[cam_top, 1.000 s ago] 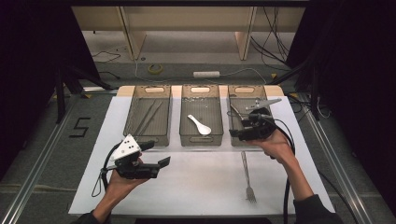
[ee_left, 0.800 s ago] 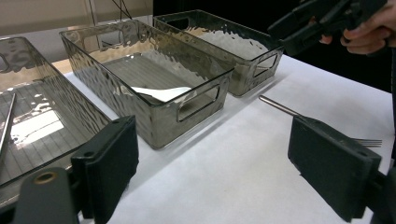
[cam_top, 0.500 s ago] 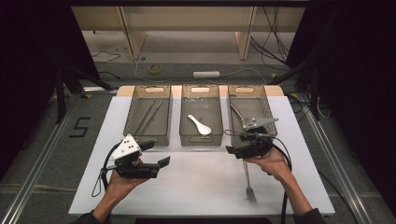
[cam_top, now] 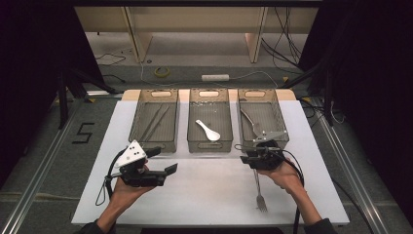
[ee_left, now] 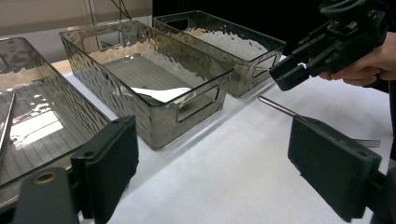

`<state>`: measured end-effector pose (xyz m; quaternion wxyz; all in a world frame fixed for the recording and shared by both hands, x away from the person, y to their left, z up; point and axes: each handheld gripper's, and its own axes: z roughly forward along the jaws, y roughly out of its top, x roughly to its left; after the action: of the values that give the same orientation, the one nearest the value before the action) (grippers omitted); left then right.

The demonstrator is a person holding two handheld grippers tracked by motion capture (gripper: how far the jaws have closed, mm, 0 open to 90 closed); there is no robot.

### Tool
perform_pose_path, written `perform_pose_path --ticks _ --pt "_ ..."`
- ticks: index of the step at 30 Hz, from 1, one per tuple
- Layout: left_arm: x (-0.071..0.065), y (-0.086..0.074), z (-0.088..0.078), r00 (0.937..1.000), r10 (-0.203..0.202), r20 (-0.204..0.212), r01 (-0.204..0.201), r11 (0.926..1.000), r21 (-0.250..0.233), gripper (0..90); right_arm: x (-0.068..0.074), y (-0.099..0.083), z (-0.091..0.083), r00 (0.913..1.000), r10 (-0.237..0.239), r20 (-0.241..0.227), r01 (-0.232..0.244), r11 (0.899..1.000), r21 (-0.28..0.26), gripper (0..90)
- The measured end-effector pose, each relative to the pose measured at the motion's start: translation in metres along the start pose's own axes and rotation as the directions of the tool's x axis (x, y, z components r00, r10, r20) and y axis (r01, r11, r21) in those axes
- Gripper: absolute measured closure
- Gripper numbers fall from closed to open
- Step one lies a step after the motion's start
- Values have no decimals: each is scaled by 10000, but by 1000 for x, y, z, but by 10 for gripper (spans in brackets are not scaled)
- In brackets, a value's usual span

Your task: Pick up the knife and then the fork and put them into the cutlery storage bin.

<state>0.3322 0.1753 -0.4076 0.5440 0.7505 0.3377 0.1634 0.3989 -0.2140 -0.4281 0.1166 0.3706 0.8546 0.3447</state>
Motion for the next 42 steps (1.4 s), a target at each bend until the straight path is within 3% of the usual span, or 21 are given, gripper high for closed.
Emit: perform_pose_path --ticks 6,10,25,31,42 --pt "0 0 0 10000 5 17 -5 10000 -6 160 1 -6 11 9995 -286 134 276 9973 676 842" --pt "0 0 0 10000 1 11 -1 10000 -5 160 -1 -9 17 9993 -366 62 358 9950 932 900" --pt "-1 0 0 10000 34 1 -34 10000 21 160 -6 -15 33 9988 -480 18 470 9844 1694 900" --pt "-1 0 0 10000 35 9 -35 10000 15 160 -8 -20 37 9986 -479 238 418 9763 2125 900" --pt "-1 0 0 10000 47 25 -47 10000 15 160 -15 -24 32 9989 -295 357 208 9744 2239 900"
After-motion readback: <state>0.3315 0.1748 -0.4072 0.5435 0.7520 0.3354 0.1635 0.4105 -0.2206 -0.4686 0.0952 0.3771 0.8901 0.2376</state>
